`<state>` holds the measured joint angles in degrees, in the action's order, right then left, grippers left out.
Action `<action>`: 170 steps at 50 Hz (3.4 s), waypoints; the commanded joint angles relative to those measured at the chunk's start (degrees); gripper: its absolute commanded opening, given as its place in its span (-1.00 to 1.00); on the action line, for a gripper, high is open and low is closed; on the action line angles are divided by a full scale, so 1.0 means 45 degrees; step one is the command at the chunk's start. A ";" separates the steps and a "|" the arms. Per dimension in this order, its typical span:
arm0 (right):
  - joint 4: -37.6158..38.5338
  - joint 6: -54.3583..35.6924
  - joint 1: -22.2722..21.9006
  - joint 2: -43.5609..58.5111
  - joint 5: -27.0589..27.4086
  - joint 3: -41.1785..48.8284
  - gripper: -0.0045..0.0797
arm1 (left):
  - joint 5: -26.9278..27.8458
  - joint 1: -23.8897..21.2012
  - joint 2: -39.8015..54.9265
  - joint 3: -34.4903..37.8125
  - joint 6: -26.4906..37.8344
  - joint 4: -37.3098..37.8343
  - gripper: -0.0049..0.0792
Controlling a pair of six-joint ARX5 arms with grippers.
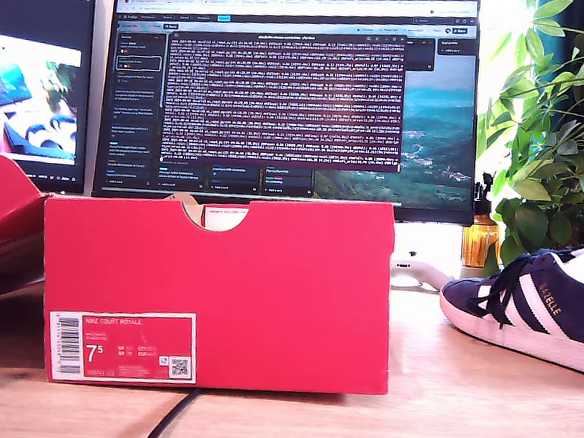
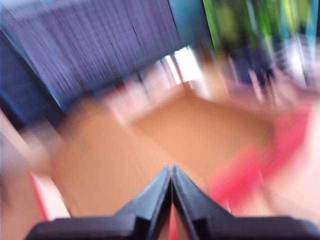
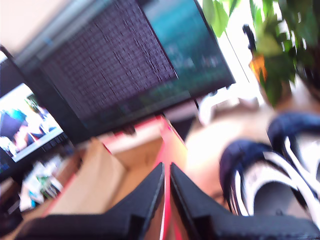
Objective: Pack the blue shoes by picking the first shoe and placing it inside the red shoebox, left side, then picking and rotating the second shoe and placing it in the shoebox
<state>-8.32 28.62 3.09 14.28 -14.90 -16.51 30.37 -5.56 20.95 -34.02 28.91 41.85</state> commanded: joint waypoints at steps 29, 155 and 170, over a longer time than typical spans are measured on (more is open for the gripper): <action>-0.3803 -0.1248 0.0209 1.0496 -0.0772 -0.5251 -0.88 | -0.6465 -0.6319 0.5382 -0.0219 0.4357 0.0466 -0.93; -0.8267 -0.1365 0.4877 1.6500 -0.1977 -1.3687 -0.92 | -0.9525 -0.7970 1.0176 -0.0219 0.4245 -0.3691 -0.93; -0.4930 0.1481 0.6766 1.6504 -0.2569 -1.3692 -0.92 | -0.9530 -0.7970 1.0176 -0.0219 0.4245 -0.3696 -0.93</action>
<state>-33.76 34.41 31.99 89.36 -26.22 -77.47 -12.51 -41.23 66.15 -34.26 48.23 25.65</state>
